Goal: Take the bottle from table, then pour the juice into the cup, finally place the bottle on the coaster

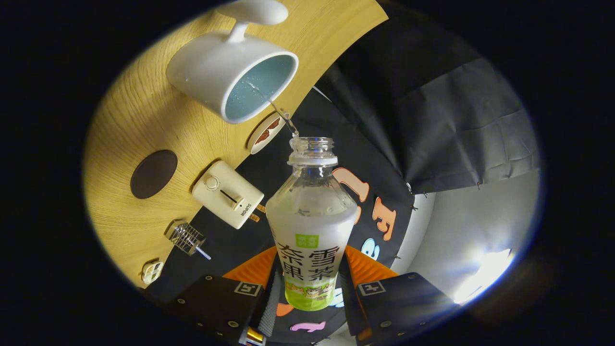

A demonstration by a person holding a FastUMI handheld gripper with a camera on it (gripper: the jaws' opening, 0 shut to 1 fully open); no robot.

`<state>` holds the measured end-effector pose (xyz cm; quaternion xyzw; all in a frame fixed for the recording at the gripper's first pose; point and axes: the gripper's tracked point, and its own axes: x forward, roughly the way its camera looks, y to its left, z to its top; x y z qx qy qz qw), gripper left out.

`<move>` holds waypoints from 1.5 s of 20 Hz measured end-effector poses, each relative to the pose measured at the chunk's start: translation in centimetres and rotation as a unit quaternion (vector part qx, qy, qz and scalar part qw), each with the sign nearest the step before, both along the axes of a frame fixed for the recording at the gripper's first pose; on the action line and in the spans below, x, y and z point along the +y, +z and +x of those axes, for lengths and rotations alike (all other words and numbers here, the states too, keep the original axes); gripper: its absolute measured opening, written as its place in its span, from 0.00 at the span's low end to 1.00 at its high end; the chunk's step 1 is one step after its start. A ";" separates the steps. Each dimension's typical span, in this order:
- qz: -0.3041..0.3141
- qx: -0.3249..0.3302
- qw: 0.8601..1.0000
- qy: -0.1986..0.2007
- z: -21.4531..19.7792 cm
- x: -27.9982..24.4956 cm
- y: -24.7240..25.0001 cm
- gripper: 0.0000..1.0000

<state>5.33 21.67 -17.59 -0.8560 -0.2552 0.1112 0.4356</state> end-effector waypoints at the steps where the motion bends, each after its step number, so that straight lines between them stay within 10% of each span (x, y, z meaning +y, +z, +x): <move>1: -0.006 -0.003 1.000 0.004 0.0 -0.1 -0.1 0.58; 19: 0.011 0.017 1.000 0.004 0.4 -0.3 -2.7 0.58; 30: 0.152 0.174 0.968 -0.098 1.2 -3.9 -9.0 0.58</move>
